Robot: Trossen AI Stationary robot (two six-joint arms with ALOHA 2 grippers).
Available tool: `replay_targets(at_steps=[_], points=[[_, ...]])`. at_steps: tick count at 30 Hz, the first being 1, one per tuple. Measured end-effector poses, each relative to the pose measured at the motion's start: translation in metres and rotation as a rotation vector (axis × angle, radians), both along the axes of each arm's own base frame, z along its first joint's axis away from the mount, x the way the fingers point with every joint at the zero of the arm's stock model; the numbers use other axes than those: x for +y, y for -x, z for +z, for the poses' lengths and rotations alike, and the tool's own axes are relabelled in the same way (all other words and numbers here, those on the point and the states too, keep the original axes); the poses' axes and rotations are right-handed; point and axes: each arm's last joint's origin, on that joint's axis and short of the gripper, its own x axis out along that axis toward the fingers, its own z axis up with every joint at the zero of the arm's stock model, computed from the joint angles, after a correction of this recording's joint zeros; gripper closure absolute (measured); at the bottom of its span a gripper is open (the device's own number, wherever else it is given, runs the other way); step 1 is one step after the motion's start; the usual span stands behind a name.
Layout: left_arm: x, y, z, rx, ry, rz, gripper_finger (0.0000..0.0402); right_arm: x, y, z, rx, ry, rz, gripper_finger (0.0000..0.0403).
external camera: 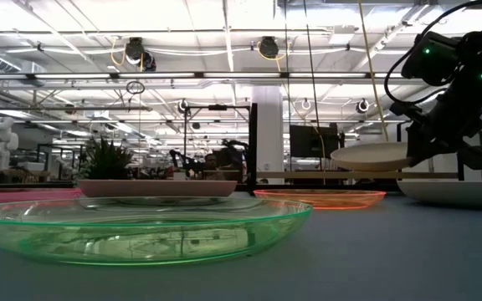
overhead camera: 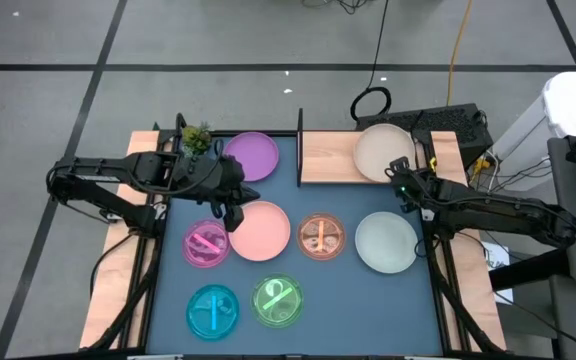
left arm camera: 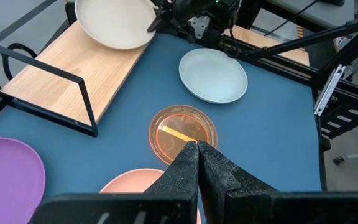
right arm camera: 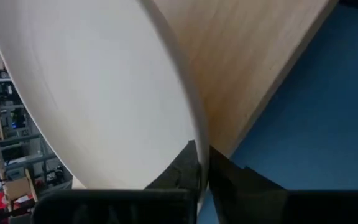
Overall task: Place and stack plates onto a shelf
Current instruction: Put the gray plate on the shelf
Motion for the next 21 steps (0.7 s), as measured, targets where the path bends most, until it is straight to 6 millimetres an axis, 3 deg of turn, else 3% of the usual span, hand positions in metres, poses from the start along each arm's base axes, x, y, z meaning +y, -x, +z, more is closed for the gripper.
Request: replay_targets(at_steps=[5,21], points=[[0.0000,0.0000,0.0000,0.001,-0.005,-0.004,0.0398,0.0000,-0.0001,0.0002,-0.025,-0.007,-0.023,0.0399],[0.0000,0.0001,0.0000,0.001,-0.006,-0.004,0.0398,-0.0012,0.0010,0.0010,-0.039,0.026,-0.092,0.0365]])
